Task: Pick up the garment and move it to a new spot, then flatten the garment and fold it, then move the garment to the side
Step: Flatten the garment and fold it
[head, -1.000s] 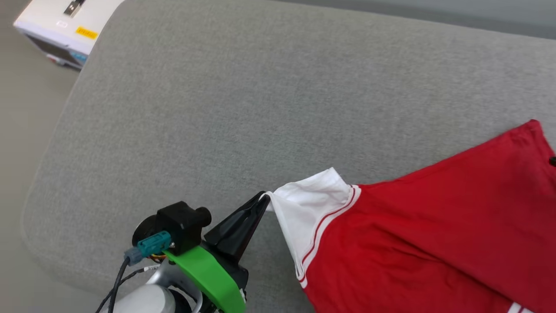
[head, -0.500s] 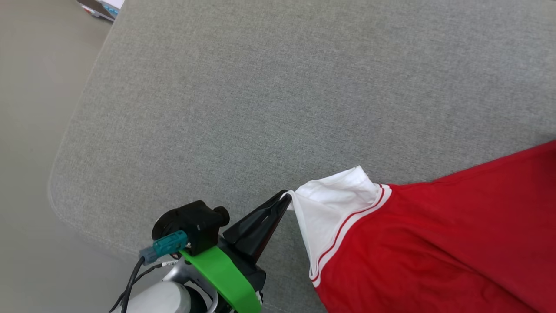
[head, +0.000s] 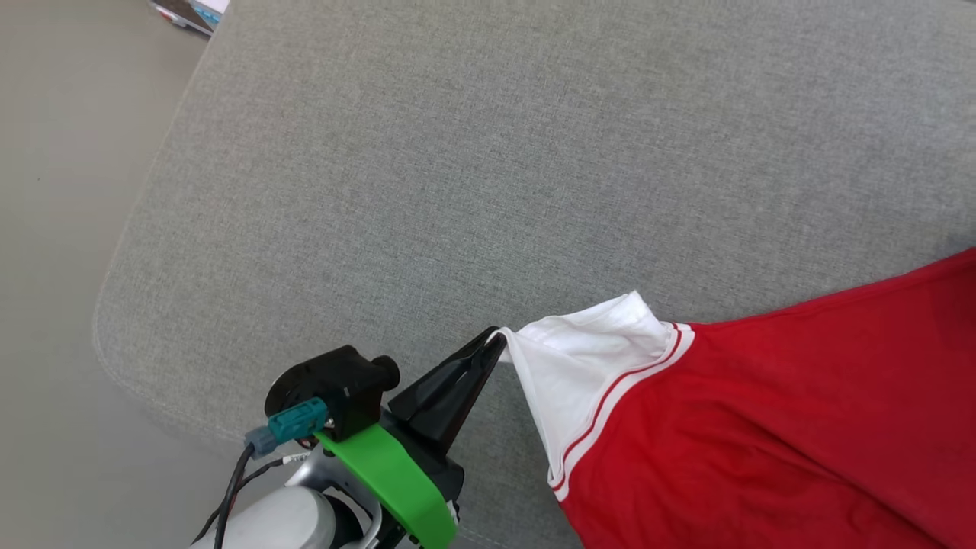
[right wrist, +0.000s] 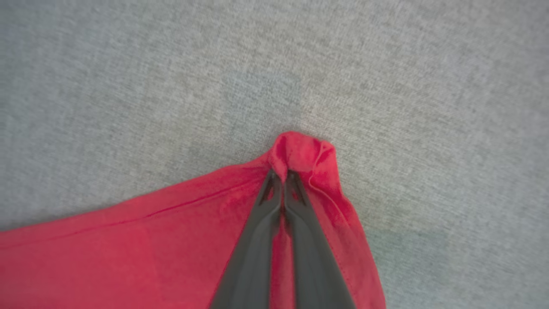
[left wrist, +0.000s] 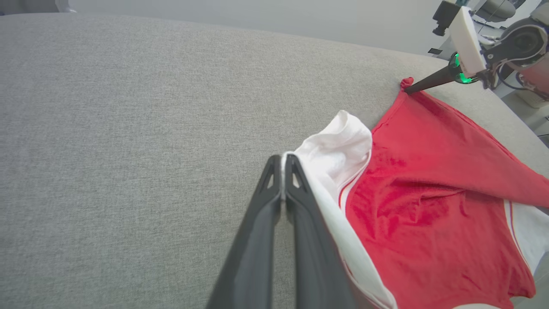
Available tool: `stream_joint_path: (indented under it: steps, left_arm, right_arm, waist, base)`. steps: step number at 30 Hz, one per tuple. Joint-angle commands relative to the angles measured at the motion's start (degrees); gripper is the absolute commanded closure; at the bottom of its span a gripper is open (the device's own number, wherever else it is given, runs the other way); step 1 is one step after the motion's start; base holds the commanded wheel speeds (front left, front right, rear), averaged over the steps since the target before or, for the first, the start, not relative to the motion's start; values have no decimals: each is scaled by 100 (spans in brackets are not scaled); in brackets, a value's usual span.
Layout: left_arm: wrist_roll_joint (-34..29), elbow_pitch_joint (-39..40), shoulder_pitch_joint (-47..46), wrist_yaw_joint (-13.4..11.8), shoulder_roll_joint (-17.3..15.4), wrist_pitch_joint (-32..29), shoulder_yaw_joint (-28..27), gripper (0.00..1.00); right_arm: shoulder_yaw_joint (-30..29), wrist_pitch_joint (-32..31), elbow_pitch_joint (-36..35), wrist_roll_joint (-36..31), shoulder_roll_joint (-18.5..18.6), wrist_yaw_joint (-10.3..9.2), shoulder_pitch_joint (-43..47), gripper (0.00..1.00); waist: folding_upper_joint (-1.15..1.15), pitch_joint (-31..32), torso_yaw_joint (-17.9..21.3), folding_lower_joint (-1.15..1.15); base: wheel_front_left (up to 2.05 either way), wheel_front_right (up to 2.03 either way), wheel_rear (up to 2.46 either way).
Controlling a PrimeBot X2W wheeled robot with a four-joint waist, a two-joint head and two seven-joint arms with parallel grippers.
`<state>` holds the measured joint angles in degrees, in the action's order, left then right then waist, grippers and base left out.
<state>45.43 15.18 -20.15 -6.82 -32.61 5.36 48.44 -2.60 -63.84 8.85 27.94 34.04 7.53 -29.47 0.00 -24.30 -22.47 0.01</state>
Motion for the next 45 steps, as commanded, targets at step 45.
stream_joint_path:
  steps: [45]
  left_arm:
    - [139,1139,-1742,-608,-2003,-704,-2109,100]
  right_arm:
    - [-534,2340,-2146,1565,298,-4,124,100]
  waist:
    - [0,1910,1904,-1]
  base:
    - [0,0,0]
